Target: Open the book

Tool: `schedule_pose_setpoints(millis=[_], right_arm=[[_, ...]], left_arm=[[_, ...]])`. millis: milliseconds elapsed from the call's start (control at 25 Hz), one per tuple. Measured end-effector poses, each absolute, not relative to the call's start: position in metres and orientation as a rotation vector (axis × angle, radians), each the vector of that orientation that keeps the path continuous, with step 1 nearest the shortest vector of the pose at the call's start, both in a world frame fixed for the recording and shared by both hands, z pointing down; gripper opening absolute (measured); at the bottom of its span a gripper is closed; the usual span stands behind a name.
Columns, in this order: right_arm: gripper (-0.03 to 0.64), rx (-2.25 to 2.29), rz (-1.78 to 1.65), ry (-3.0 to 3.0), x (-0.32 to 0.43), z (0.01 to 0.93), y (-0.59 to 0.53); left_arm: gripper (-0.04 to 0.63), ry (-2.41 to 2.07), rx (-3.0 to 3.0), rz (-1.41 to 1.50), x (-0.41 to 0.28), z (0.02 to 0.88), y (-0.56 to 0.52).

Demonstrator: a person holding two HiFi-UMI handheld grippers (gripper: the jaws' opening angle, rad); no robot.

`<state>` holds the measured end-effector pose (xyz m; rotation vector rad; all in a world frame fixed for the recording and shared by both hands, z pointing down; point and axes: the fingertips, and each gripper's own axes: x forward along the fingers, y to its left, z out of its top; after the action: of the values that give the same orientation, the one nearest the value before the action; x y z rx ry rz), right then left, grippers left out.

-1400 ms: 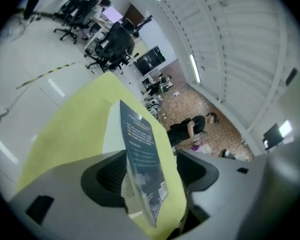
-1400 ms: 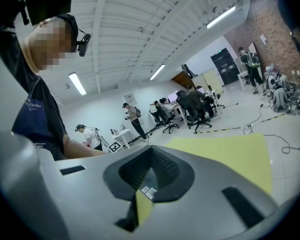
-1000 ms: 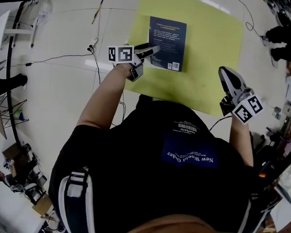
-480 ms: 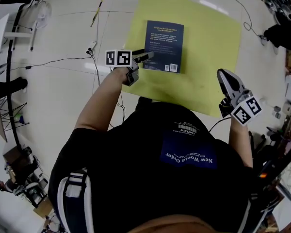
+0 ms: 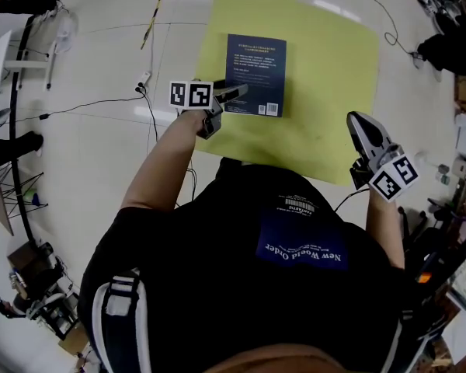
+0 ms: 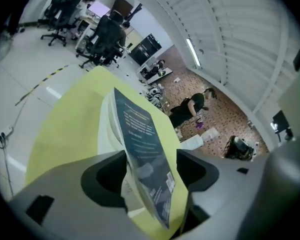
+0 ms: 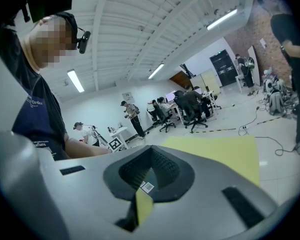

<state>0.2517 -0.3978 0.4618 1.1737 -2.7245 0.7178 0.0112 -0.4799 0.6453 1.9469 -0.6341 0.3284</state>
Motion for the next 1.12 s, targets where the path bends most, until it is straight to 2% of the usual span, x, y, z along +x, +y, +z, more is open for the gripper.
schedule_pose_setpoints(millis=[240, 280, 840, 880, 960, 1000, 1040, 1120], right_arm=[[-0.014, 1.191, 0.73, -2.724, 0.258, 0.463, -0.395], [-0.014, 1.186, 0.731, -2.725, 0.256, 0.463, -0.395], [-0.014, 1.175, 0.735, -2.721, 0.251, 0.463, -0.387], [-0.014, 1.175, 0.734, -2.717, 0.251, 0.463, -0.387], [-0.014, 1.177, 0.733, -2.707, 0.251, 0.465, -0.384], [-0.014, 1.179, 0.733, -2.703, 0.251, 0.466, -0.383], [-0.014, 1.179, 0.734, -2.7, 0.251, 0.467, -0.382], [-0.014, 1.18, 0.737, -2.696, 0.251, 0.467, -0.38]], left_arm=[[0.302, -0.778, 1.873, 0.572, -0.01, 0.68, -0.466], [0.321, -0.782, 1.863, 0.573, -0.009, 0.683, -0.464], [0.319, -0.732, 1.698, 0.213, -0.015, 0.663, -0.473], [0.295, -0.728, 1.679, 0.19, -0.017, 0.664, -0.474], [0.194, -0.742, 1.663, 0.198, -0.02, 0.669, -0.477], [0.102, -0.757, 1.666, 0.228, -0.021, 0.672, -0.478], [0.08, -0.769, 1.674, 0.267, -0.021, 0.676, -0.478], [0.075, -0.774, 1.693, 0.341, -0.02, 0.68, -0.478]])
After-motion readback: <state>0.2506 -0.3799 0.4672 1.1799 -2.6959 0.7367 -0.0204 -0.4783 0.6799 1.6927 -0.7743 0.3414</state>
